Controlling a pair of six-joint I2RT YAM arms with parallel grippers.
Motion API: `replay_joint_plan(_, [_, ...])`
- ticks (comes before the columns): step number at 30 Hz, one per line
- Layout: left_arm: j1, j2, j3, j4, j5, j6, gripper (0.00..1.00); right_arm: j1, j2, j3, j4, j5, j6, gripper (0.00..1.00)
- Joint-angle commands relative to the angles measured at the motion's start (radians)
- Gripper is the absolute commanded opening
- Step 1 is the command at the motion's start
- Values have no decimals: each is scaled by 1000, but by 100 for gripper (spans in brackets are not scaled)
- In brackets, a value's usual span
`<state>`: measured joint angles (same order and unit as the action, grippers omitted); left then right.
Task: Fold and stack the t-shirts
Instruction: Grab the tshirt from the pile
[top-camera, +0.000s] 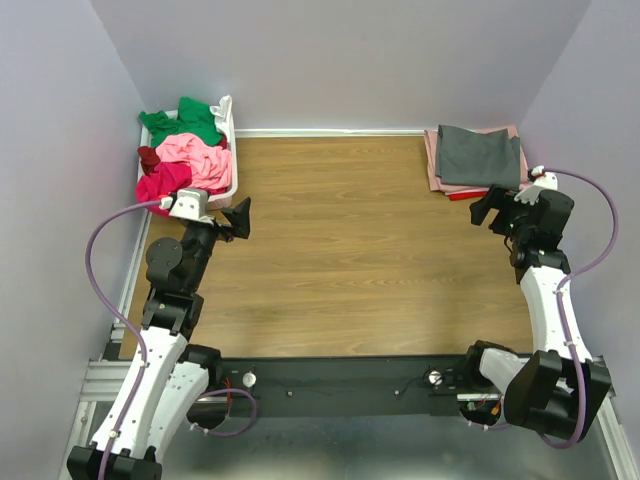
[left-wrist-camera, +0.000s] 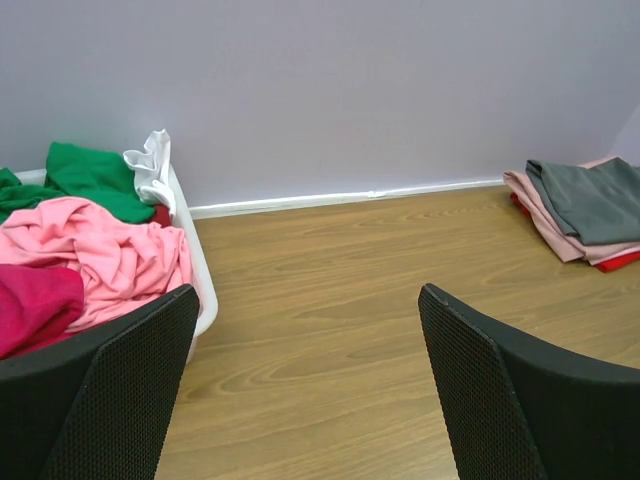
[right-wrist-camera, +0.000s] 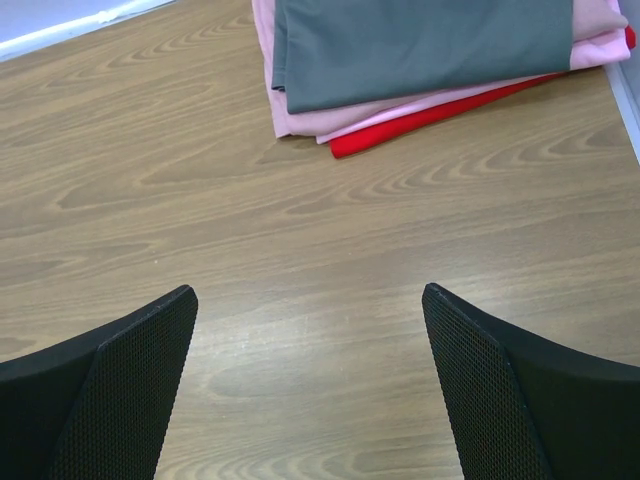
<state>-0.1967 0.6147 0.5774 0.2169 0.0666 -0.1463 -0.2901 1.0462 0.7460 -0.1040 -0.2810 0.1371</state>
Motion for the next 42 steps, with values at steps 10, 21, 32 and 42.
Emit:
replay_joint_plan(10, [2, 52, 58, -13, -89, -39, 99, -6, -61, -71, 17, -548, -293, 100])
replay_joint_plan(21, [189, 503, 484, -270, -112, -315, 94, -6, -48, -22, -134, -606, -444, 100])
replay_joint_plan(32, [273, 1002, 878, -562, -286, -423, 80, -6, -2, 1, -160, -576, -435, 100])
replay_joint_plan(42, [278, 1071, 897, -645, -550, -496, 79, -6, -12, 3, -164, -589, -427, 100])
